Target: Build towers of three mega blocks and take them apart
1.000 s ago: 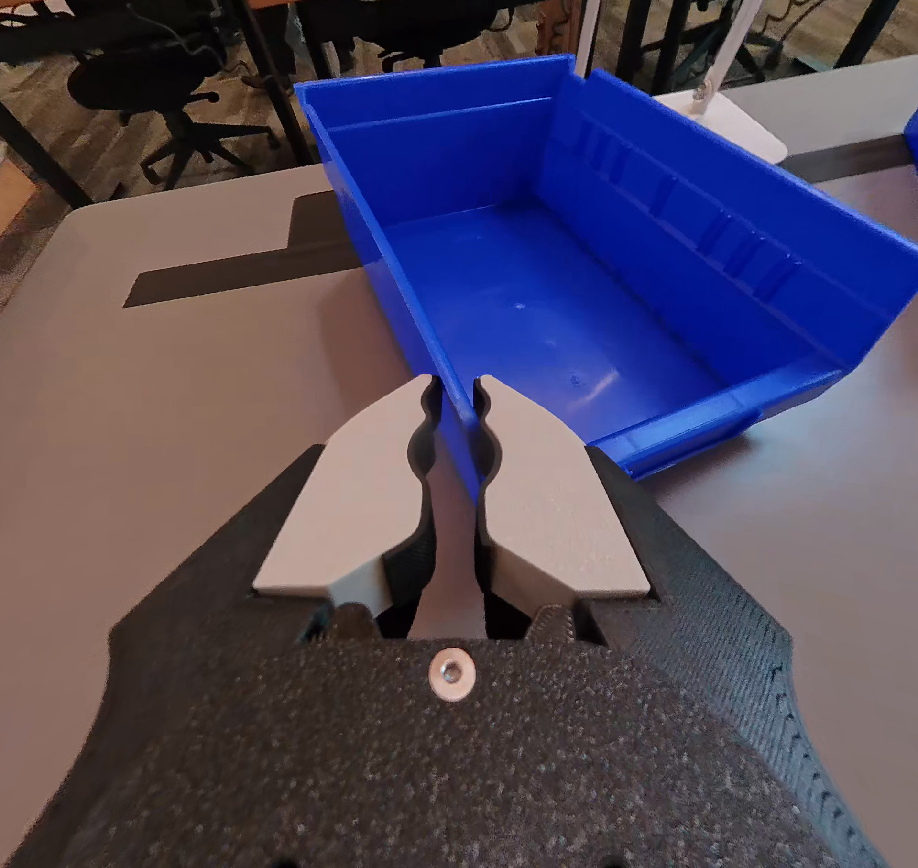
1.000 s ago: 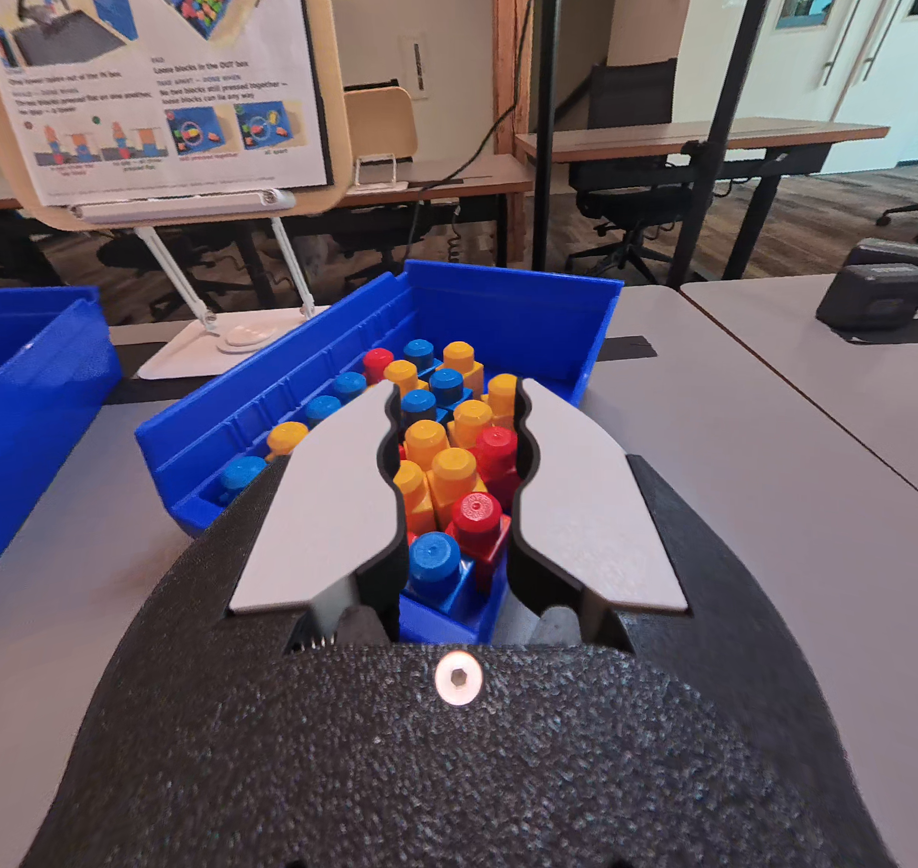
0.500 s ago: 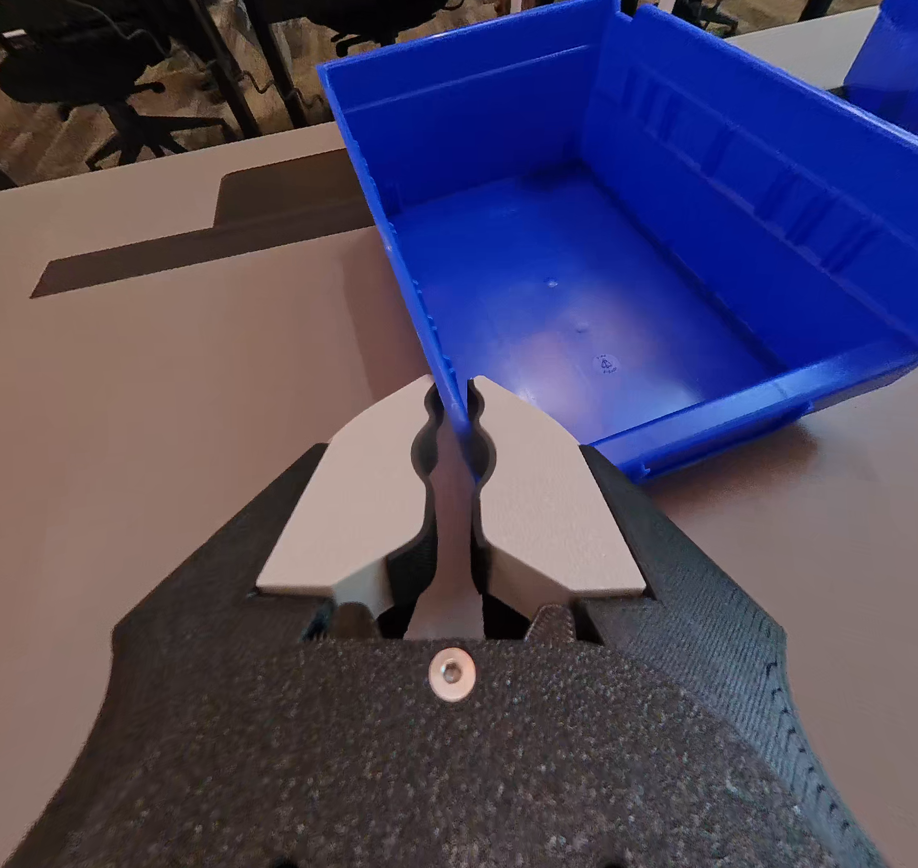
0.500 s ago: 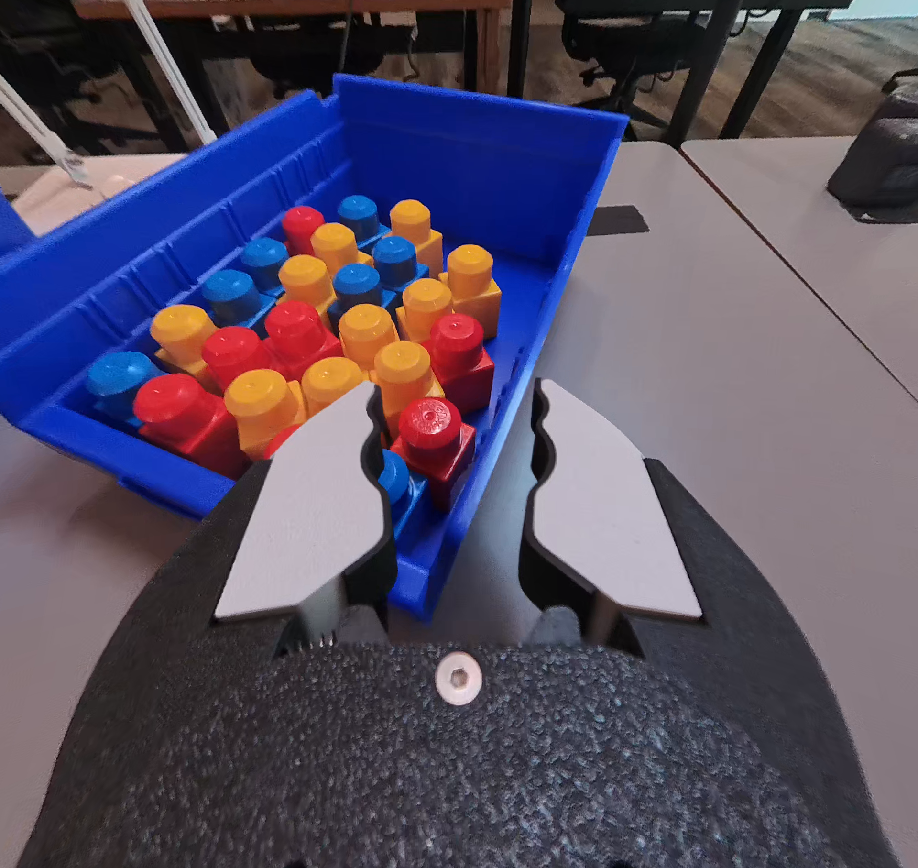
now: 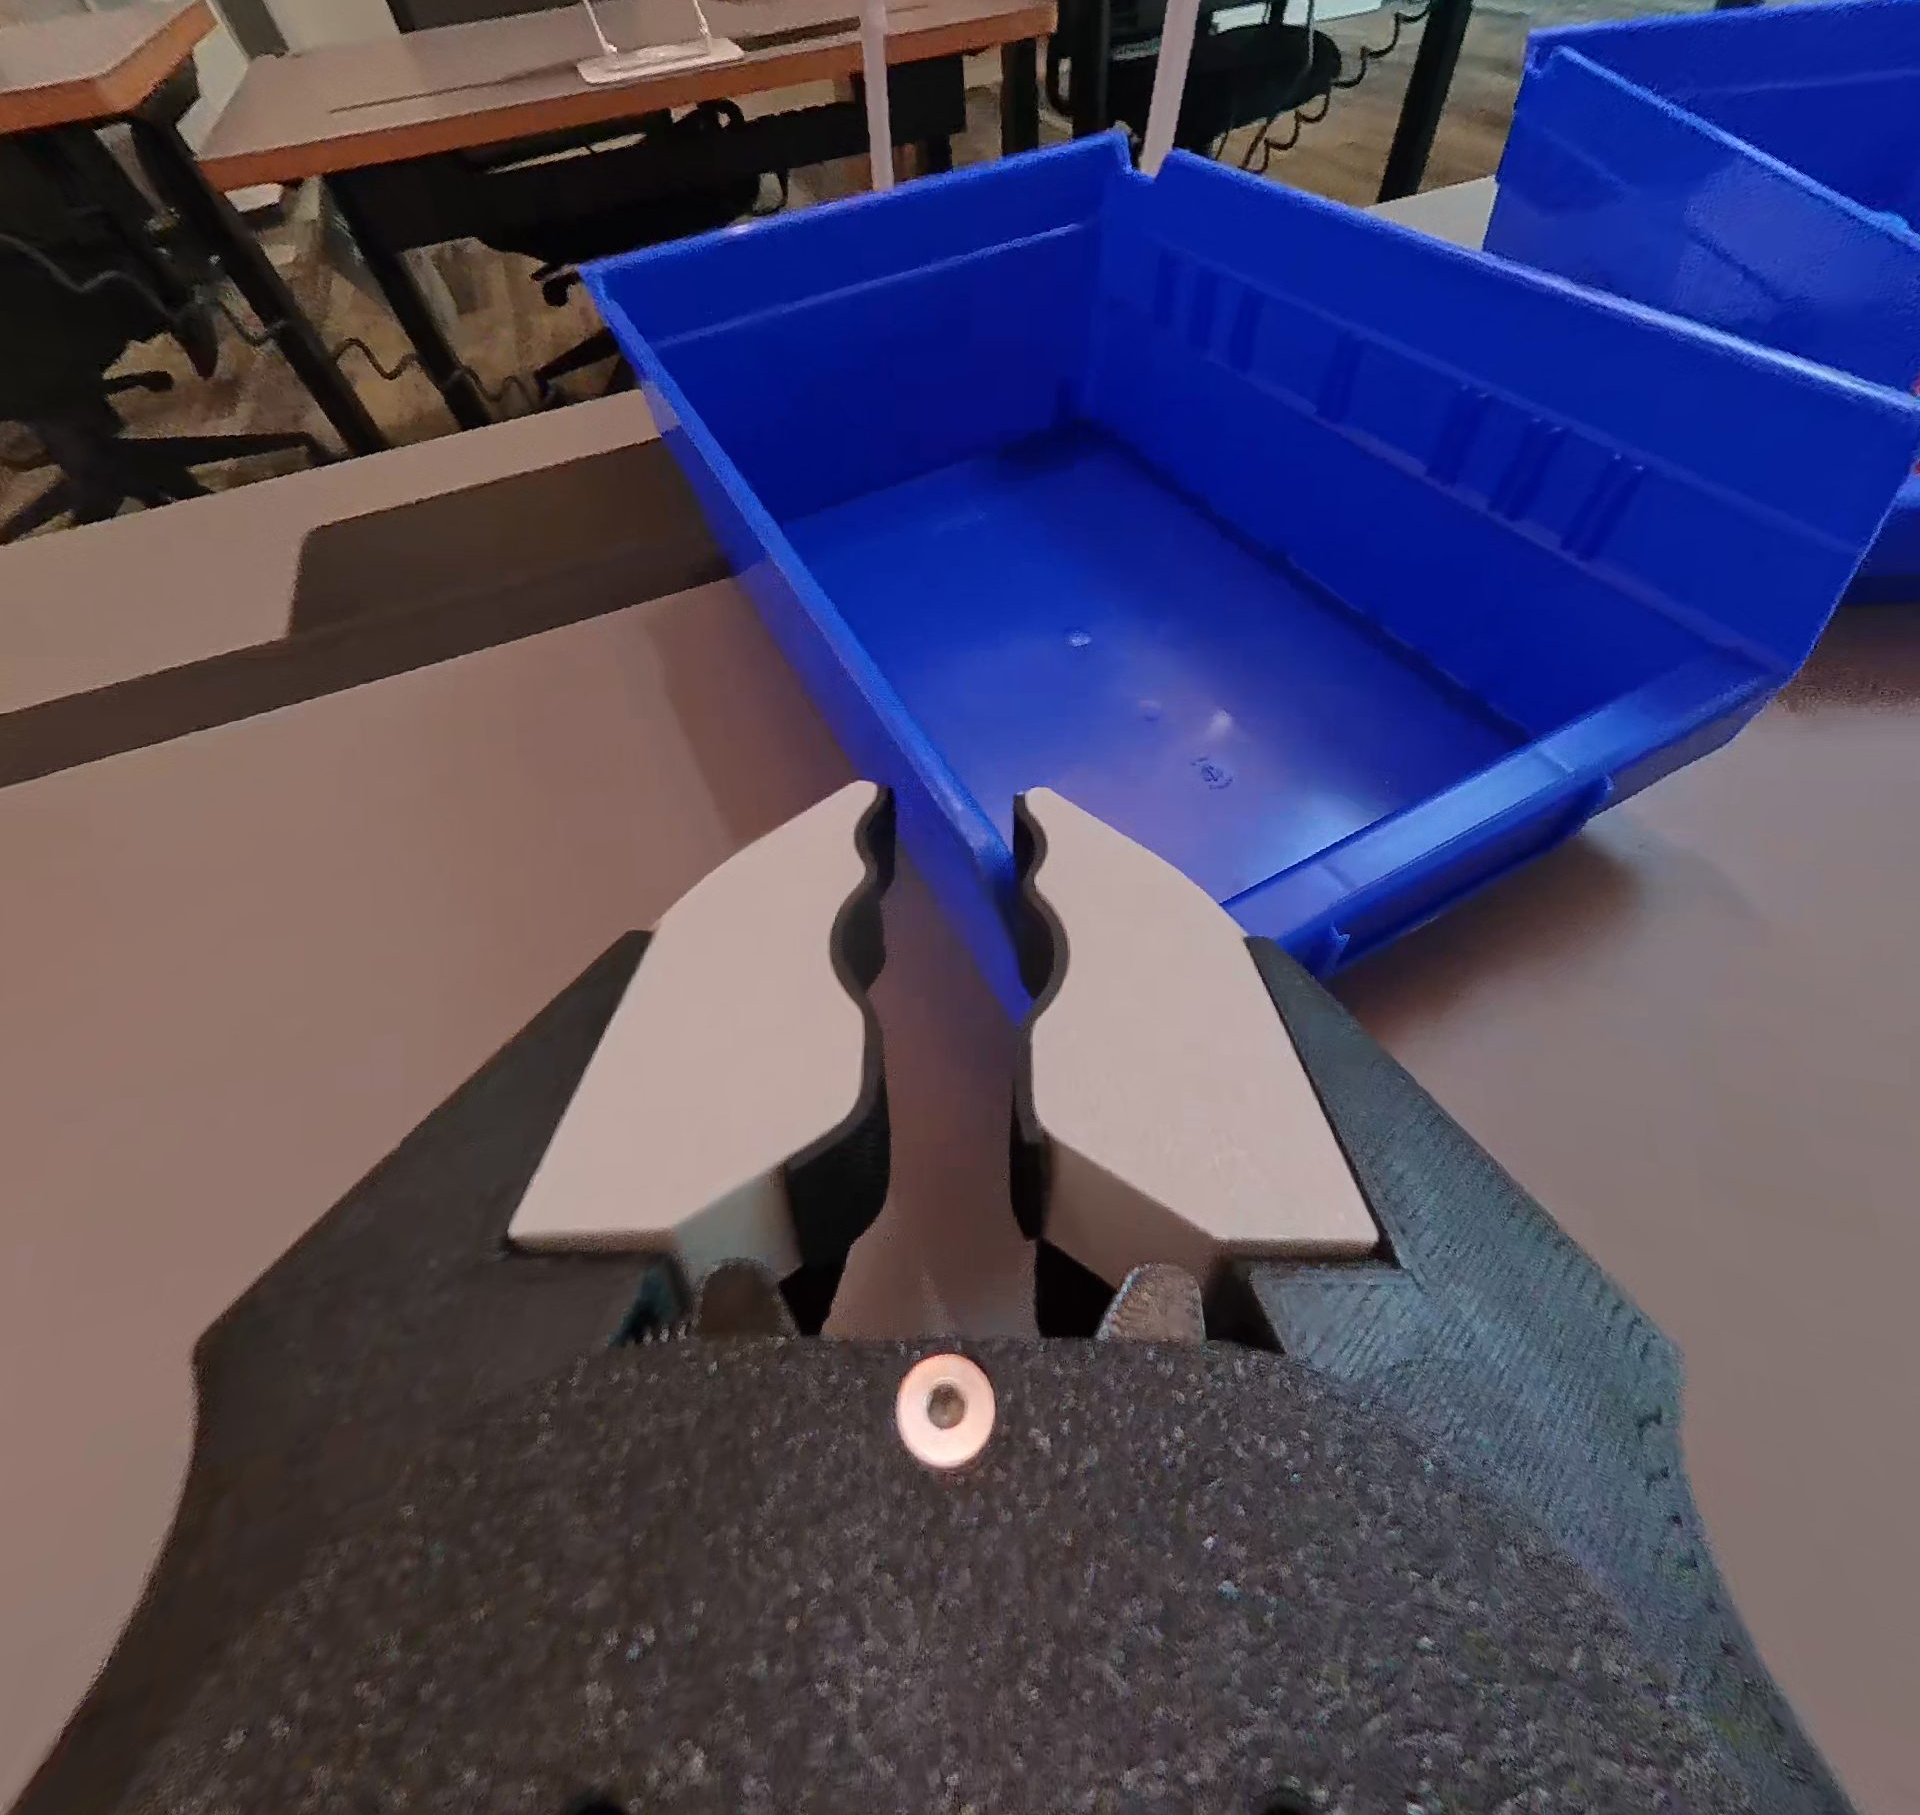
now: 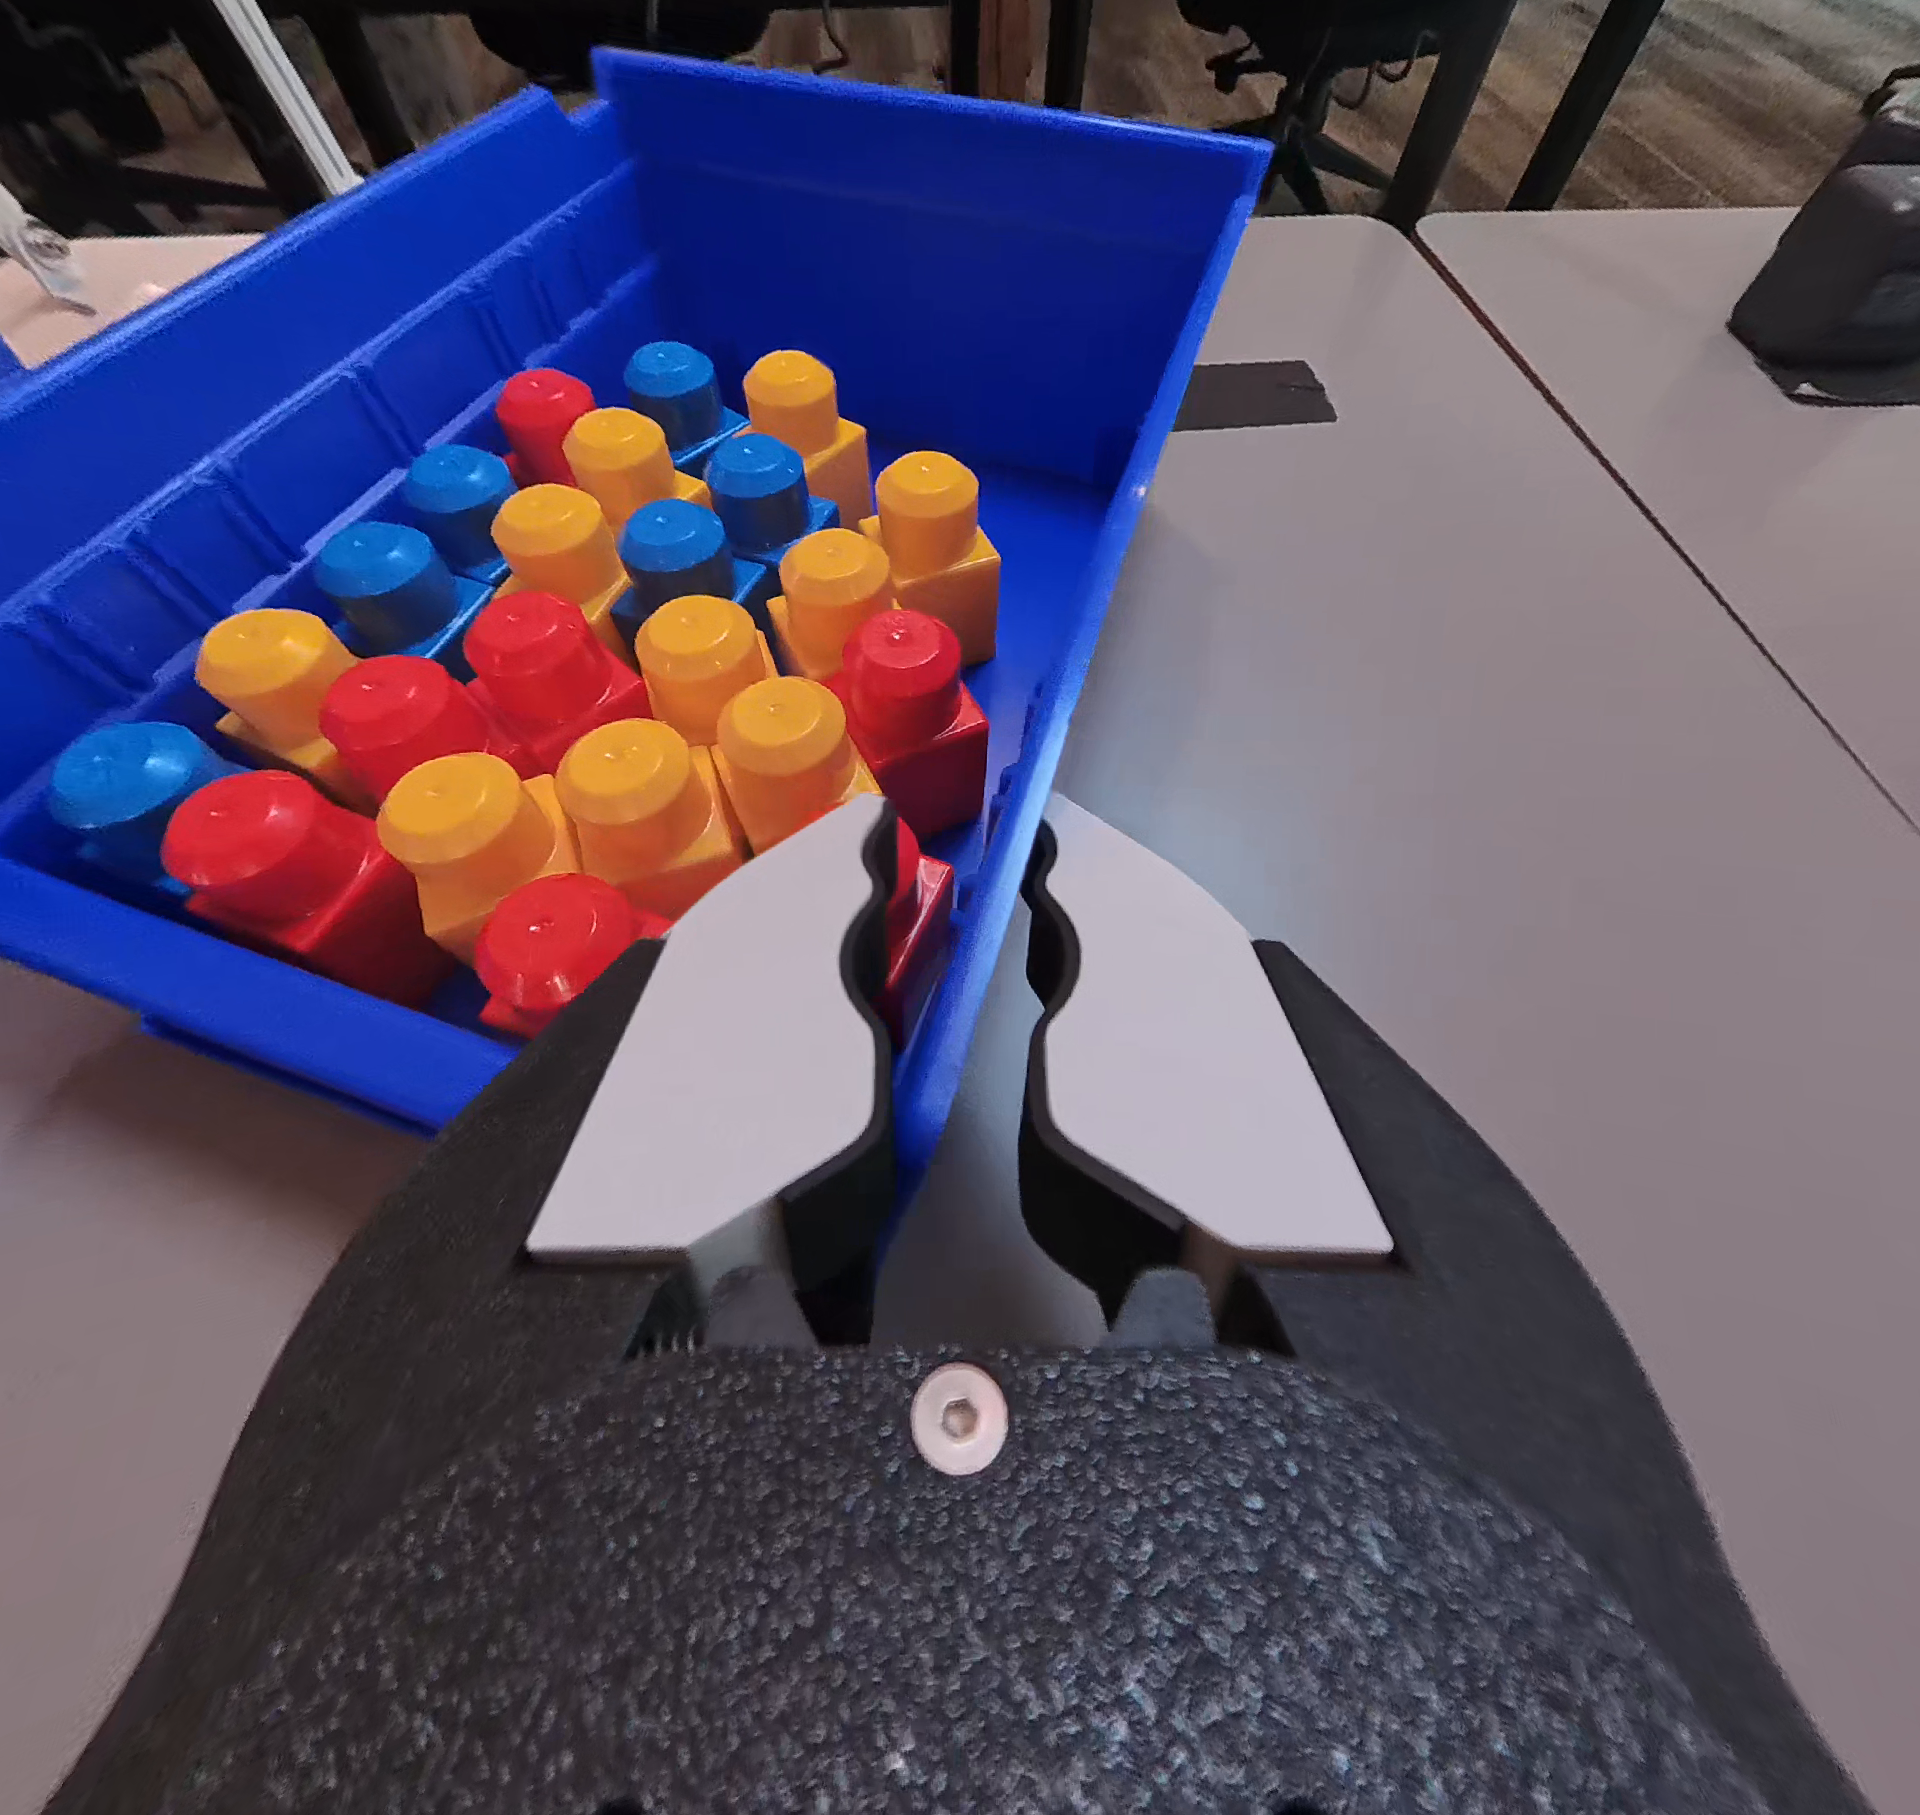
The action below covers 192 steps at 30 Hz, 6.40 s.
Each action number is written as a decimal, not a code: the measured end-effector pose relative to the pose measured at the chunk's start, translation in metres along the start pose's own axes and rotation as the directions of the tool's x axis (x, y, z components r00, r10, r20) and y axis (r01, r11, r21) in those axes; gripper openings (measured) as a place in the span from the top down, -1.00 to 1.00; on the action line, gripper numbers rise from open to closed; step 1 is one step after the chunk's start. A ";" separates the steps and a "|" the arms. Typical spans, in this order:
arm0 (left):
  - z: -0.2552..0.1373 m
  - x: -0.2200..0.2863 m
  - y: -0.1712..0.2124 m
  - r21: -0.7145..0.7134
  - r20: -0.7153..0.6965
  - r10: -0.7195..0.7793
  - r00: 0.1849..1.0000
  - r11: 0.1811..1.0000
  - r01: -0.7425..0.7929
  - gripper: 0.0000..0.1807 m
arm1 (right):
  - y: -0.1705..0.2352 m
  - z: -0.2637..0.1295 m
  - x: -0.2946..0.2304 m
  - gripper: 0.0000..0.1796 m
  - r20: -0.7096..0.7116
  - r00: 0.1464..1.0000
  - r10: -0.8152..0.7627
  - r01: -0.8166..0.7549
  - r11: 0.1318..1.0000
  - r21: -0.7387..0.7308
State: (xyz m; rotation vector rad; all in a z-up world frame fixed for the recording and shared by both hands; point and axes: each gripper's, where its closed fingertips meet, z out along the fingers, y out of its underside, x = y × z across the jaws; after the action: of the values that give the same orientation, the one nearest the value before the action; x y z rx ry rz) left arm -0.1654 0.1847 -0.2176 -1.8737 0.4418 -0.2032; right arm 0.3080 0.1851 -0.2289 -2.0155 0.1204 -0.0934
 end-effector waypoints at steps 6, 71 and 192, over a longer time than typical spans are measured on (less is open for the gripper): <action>-0.045 0.015 -0.058 0.225 -0.006 0.050 0.999 0.973 -0.047 0.75 | 0.011 -0.021 0.003 0.91 0.024 0.999 -0.029 0.030 0.999 -0.022; -0.184 -0.189 0.089 -0.121 0.560 -0.058 0.827 0.981 0.151 0.93 | 0.038 -0.095 -0.554 0.68 0.710 0.614 -0.344 0.354 0.924 0.141; -0.109 -0.211 0.070 0.058 0.634 -0.133 0.762 0.991 0.124 0.90 | -0.051 -0.026 -0.132 0.56 0.201 0.958 -0.203 0.121 0.925 0.360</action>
State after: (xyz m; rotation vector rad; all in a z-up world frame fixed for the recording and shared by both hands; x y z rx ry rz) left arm -0.4105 0.1543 -0.2297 -1.8273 -0.1632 0.3450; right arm 0.1763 0.2005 -0.1732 -1.6665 -0.2047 0.0193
